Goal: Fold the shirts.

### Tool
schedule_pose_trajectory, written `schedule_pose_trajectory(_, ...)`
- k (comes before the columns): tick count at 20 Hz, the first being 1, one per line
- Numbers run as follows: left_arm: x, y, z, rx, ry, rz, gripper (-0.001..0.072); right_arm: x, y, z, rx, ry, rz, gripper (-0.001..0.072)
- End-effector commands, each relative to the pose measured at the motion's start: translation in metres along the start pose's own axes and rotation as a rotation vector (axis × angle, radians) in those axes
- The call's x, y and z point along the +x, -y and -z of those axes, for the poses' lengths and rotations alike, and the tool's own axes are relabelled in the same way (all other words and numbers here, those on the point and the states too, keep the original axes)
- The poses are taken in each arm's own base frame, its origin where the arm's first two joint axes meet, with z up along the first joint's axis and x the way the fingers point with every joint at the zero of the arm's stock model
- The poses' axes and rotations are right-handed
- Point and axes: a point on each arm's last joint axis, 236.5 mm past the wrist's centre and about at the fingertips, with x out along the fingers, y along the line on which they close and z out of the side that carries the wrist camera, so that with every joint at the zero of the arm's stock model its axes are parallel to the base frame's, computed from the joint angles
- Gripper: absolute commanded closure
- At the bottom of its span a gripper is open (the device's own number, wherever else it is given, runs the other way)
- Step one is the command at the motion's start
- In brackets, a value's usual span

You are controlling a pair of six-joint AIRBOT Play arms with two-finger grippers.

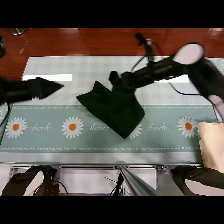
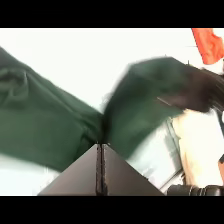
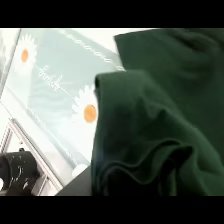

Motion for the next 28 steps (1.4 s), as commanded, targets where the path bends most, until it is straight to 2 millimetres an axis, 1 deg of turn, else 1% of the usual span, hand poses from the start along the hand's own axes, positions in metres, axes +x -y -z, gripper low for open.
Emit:
schedule_pose_trajectory(1, -0.016, 0.004, 0.049, 0.013, 0.057, -0.016, 0.0683, 0.084, 0.012, -0.012, 0.021, -0.077, -0.011, 0.0692)
schedule_pose_trajectory(2, -0.016, 0.003, 0.06, 0.013, 0.057, -0.017, 0.0683, 0.098, 0.018, -0.013, 0.04, -0.092, -0.012, 0.0693)
schedule_pose_trajectory(4, -0.013, -0.003, 0.073, 0.0, 0.048, -0.018, 0.0683, 0.12, 0.025, -0.017, 0.091, -0.107, -0.03, 0.0693)
schedule_pose_trajectory(6, -0.009, -0.009, 0.079, -0.02, 0.035, -0.02, 0.0683, 0.136, 0.025, -0.022, 0.118, -0.105, -0.06, 0.0693)
schedule_pose_trajectory(7, -0.007, -0.011, 0.079, -0.028, 0.037, -0.024, 0.0683, 0.142, 0.025, -0.025, 0.128, -0.102, -0.067, 0.0692)
schedule_pose_trajectory(8, -0.006, -0.015, 0.077, -0.035, 0.047, -0.03, 0.0683, 0.146, 0.026, -0.03, 0.137, -0.086, -0.071, 0.0659)
schedule_pose_trajectory(9, -0.006, -0.018, 0.074, -0.039, 0.064, -0.038, 0.0683, 0.149, 0.026, -0.036, 0.148, -0.06, -0.076, 0.0351)
schedule_pose_trajectory(10, -0.006, -0.02, 0.07, -0.043, 0.079, -0.045, 0.0683, 0.145, 0.025, -0.042, 0.155, -0.041, -0.09, 0.0081)
schedule_pose_trajectory(11, -0.006, -0.023, 0.065, -0.045, 0.096, -0.052, 0.0683, 0.134, 0.024, -0.048, 0.164, -0.036, -0.11, 0.0095)
schedule_pose_trajectory(12, -0.005, -0.026, 0.061, -0.049, 0.112, -0.06, 0.0683, 0.117, 0.023, -0.053, 0.166, -0.043, -0.128, 0.0095)
schedule_pose_trajectory(13, -0.005, -0.028, 0.057, -0.053, 0.124, -0.067, 0.0683, 0.089, 0.024, -0.055, 0.162, -0.064, -0.143, 0.0096)
schedule_pose_trajectory(14, -0.005, -0.032, 0.054, -0.057, 0.133, -0.076, 0.0683, 0.057, 0.026, -0.053, 0.146, -0.089, -0.151, 0.0096)
schedule_pose_trajectory(15, -0.004, -0.036, 0.052, -0.063, 0.14, -0.086, 0.0683, 0.017, 0.031, -0.049, 0.12, -0.11, -0.132, 0.0096)
schedule_pose_trajectory(16, -0.003, -0.04, 0.052, -0.065, 0.138, -0.097, 0.0682, -0.023, 0.044, -0.044, 0.088, -0.116, -0.056, 0.0096)
schedule_pose_trajectory(17, -0.002, -0.045, 0.052, -0.065, 0.131, -0.109, 0.0682, -0.068, 0.066, -0.036, 0.056, -0.109, 0.087, 0.0096)
schedule_pose_trajectory(19, 0.002, -0.051, 0.054, -0.082, 0.114, -0.116, 0.0682, -0.152, 0.105, -0.016, 0.075, -0.025, 0.405, 0.0096)
schedule_pose_trajectory(20, 0.004, -0.054, 0.055, -0.081, 0.104, -0.118, 0.0682, -0.183, 0.116, -0.003, 0.107, 0.053, 0.513, 0.0096)
schedule_pose_trajectory(21, 0.006, -0.057, 0.056, -0.079, 0.094, -0.123, 0.0682, -0.2, 0.122, 0.013, 0.154, 0.135, 0.57, 0.0096)
schedule_pose_trajectory(22, 0.008, -0.06, 0.057, -0.073, 0.084, -0.125, 0.0682, -0.206, 0.127, 0.035, 0.208, 0.221, 0.592, 0.0096)
schedule_pose_trajectory(23, 0.011, -0.064, 0.058, -0.076, 0.073, -0.127, 0.0682, -0.201, 0.133, 0.059, 0.28, 0.291, 0.592, 0.0096)
schedule_pose_trajectory(24, 0.013, -0.067, 0.058, -0.083, 0.063, -0.128, 0.0682, -0.186, 0.14, 0.087, 0.379, 0.347, 0.57, 0.0096)
schedule_pose_trajectory(25, 0.015, -0.07, 0.059, -0.093, 0.052, -0.13, 0.0682, -0.161, 0.143, 0.116, 0.487, 0.391, 0.505, 0.0096)
schedule_pose_trajectory(26, 0.018, -0.074, 0.061, -0.106, 0.042, -0.132, 0.0683, -0.13, 0.142, 0.141, 0.593, 0.418, 0.408, 0.0096)
schedule_pose_trajectory(27, 0.02, -0.077, 0.062, -0.12, 0.031, -0.134, 0.0682, -0.102, 0.138, 0.157, 0.686, 0.436, 0.303, 0.0096)
schedule_pose_trajectory(28, 0.022, -0.081, 0.063, -0.132, 0.022, -0.136, 0.0682, -0.076, 0.133, 0.169, 0.765, 0.444, 0.2, 0.0096)
